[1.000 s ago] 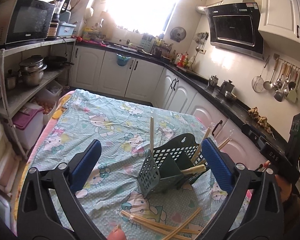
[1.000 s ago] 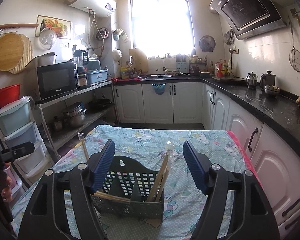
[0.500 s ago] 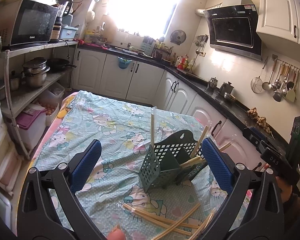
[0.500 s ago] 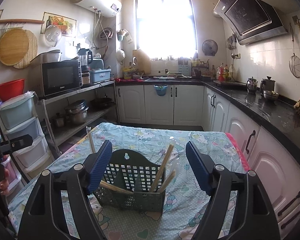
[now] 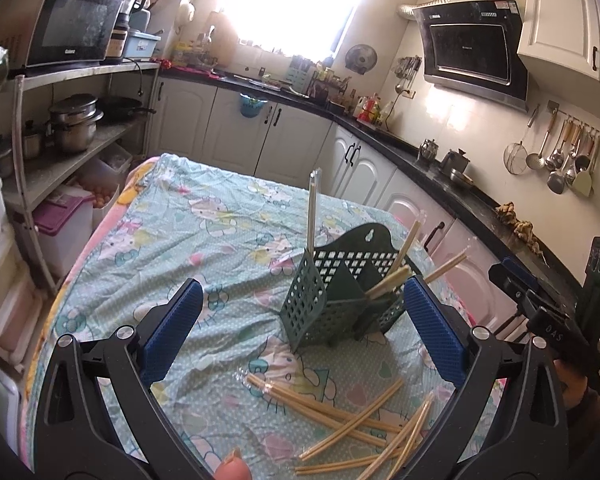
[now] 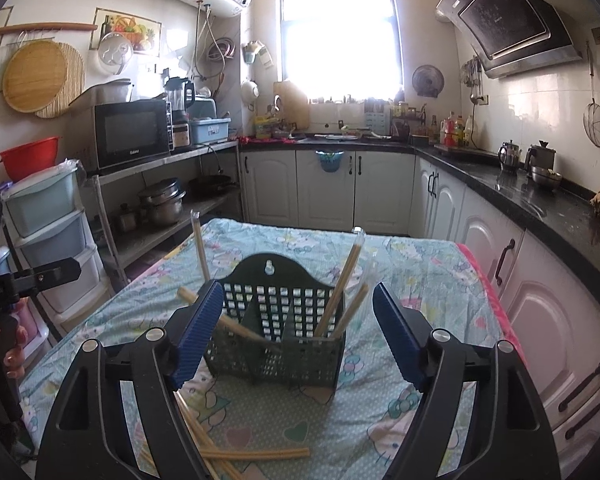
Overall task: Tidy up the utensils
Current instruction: 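Withdraw both open tools from the caddy back toward the chopstick pile, then lower both open grippers onto chopsticks lying on the cloth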
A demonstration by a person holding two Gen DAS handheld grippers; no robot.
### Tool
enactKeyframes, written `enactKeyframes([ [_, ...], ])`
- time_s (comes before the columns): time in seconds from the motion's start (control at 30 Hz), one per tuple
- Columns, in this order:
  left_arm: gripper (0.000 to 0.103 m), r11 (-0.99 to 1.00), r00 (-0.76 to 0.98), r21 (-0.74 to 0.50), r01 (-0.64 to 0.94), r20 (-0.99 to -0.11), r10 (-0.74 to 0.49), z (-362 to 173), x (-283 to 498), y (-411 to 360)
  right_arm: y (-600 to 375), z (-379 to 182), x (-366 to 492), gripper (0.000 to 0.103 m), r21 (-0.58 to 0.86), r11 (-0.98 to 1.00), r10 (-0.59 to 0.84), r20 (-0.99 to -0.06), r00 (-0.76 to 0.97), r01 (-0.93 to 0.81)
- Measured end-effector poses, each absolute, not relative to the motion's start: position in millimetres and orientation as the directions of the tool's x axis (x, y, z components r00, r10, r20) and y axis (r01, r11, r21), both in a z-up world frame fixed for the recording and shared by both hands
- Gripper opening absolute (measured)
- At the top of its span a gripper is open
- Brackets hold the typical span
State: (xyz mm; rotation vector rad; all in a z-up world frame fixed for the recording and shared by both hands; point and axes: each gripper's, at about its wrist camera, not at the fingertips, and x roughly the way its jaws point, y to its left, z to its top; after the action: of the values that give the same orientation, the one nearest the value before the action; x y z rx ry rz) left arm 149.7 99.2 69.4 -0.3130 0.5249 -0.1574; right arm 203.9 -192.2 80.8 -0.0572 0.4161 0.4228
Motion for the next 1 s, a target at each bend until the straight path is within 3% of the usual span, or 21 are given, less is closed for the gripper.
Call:
enactKeyframes([
  [1.0, 0.092, 0.944, 0.756, -0.321, 0.072, -0.600, -0.261, 10, 136, 81, -203, 16, 167, 0.075, 0.052, 0.916, 0.351, -0.581, 0.734, -0.397],
])
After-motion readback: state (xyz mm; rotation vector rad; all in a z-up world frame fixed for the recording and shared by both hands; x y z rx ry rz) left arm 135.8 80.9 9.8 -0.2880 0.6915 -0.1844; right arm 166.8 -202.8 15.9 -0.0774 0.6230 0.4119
